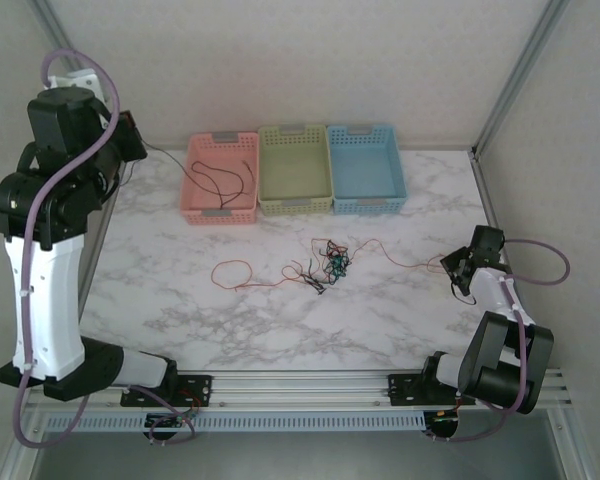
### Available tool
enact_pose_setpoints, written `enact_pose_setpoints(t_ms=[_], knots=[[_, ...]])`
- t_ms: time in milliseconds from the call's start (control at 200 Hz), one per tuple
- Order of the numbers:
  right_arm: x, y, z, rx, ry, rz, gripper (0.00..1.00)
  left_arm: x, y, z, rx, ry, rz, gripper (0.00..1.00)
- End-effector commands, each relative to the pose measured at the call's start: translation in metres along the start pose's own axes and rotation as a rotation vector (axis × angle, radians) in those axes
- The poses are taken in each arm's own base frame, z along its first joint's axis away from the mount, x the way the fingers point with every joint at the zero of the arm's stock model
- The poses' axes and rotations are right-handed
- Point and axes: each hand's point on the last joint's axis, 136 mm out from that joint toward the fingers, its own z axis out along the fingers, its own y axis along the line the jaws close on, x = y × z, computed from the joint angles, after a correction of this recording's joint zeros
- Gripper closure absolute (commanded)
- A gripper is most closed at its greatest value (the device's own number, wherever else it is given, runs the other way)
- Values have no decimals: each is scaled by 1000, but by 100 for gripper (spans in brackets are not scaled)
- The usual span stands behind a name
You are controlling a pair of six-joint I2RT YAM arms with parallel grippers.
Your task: Untangle the cables
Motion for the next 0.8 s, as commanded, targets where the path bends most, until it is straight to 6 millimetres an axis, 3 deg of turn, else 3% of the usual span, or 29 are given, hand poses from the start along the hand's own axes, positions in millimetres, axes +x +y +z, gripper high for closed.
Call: enact_pose_setpoints(t_ms=[0,115,370,791], knots=[[6,1,4,-10,15,-18,100,-16,-11,15,19,-32,-20,100],[10,3,7,-19,29,-22,100,-21,-26,38,41,-34,11,100],[13,8,6,-45,48,-34,100,-16,-37,89,9,7,41,100],[21,17,3,-61,66,-97,100,-18,-42,135,-25,-6,24,100]])
